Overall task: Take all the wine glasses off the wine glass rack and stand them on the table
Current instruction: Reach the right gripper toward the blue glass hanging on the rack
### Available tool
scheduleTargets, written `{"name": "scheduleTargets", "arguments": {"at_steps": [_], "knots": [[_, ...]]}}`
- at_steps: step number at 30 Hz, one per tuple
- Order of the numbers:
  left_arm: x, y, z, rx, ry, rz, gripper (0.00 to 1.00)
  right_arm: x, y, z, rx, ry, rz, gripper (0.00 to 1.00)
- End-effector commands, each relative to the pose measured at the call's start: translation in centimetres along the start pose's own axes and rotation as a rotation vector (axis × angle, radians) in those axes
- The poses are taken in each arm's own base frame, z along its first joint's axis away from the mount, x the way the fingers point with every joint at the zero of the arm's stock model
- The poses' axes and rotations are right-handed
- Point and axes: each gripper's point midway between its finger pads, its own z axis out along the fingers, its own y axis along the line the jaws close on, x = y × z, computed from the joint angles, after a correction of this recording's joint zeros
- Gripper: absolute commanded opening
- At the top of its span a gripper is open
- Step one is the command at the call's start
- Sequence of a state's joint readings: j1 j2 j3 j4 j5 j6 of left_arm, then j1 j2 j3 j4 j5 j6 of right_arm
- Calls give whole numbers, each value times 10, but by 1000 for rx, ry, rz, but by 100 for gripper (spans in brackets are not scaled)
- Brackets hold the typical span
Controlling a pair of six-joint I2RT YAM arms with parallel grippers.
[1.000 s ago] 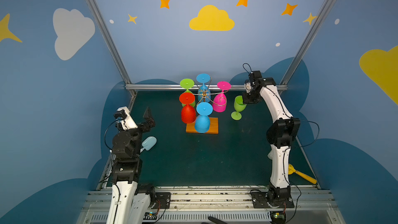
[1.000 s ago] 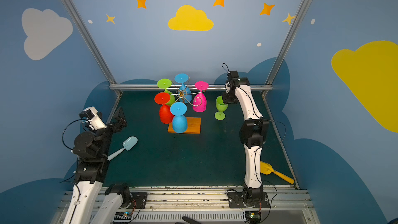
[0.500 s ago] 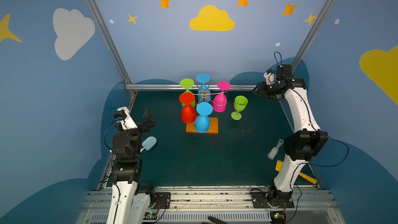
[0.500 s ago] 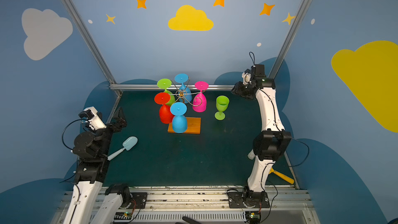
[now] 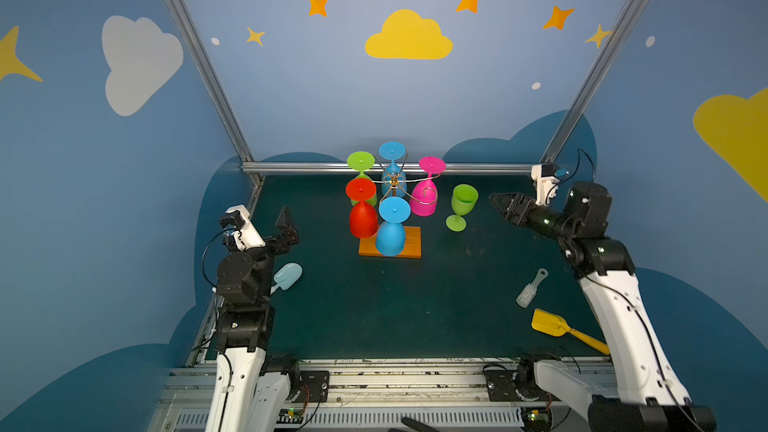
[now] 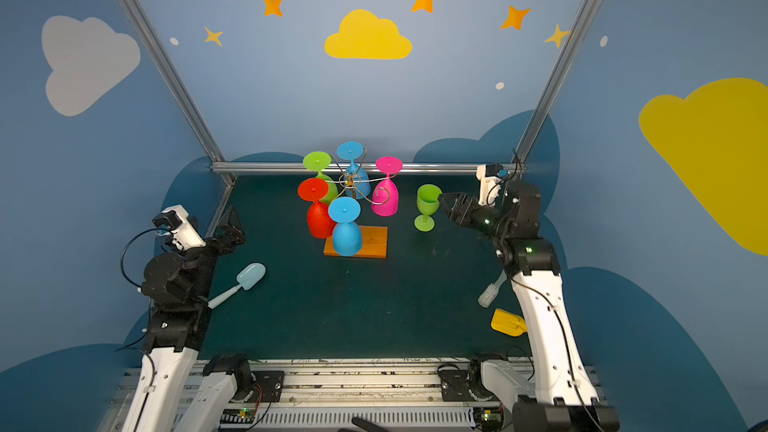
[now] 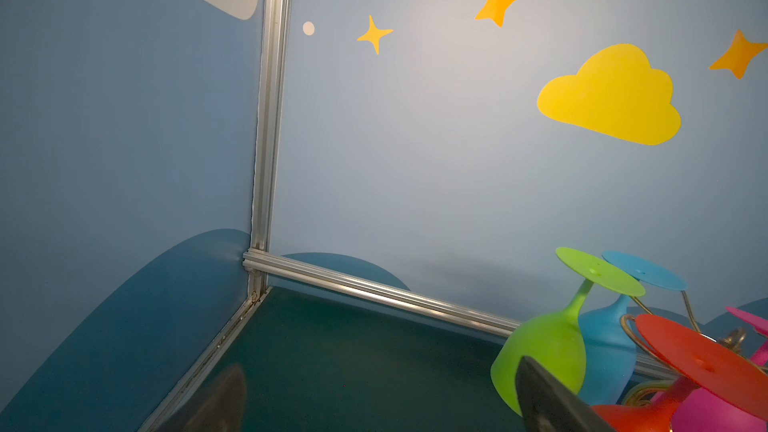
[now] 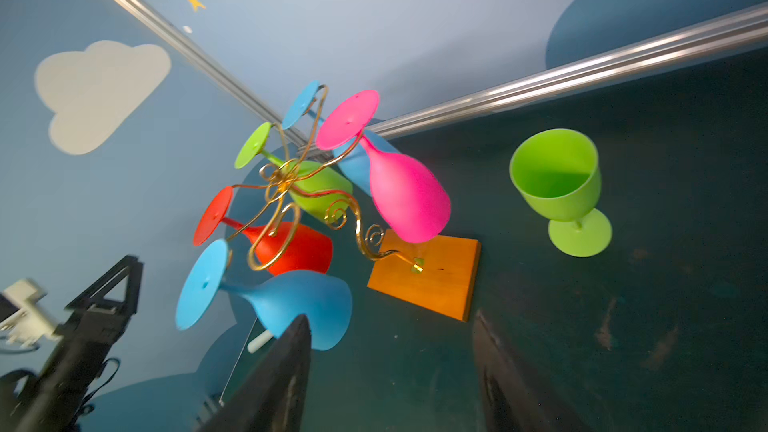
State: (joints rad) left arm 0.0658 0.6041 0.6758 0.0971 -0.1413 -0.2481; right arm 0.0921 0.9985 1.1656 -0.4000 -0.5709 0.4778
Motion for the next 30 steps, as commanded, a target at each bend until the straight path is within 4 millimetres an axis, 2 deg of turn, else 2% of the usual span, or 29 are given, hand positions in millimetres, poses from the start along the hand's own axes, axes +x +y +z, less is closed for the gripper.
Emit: {"name": "scheduleTargets", "arguments": {"at_steps": [1,6,9,16,24,30], "knots": [[2,1,-1,-1,0,-7,99,20,22,-2,-109,10,20,62],[3,2,0,-4,5,-6,99,51,49,-6,-227,42,51,62],[6,3,2,-7,13,-8,100,62,60,-7,-266,52,67,62],[6,4,2,-11,15,-7,99,74,85,-1,-364,67,130,61],[7,2,2,-4,16,-13,99,84,101,26,-337,109,145,61],[6,3,2,-6,14,-17,99,87,126,50,-359,141,135,58]]}}
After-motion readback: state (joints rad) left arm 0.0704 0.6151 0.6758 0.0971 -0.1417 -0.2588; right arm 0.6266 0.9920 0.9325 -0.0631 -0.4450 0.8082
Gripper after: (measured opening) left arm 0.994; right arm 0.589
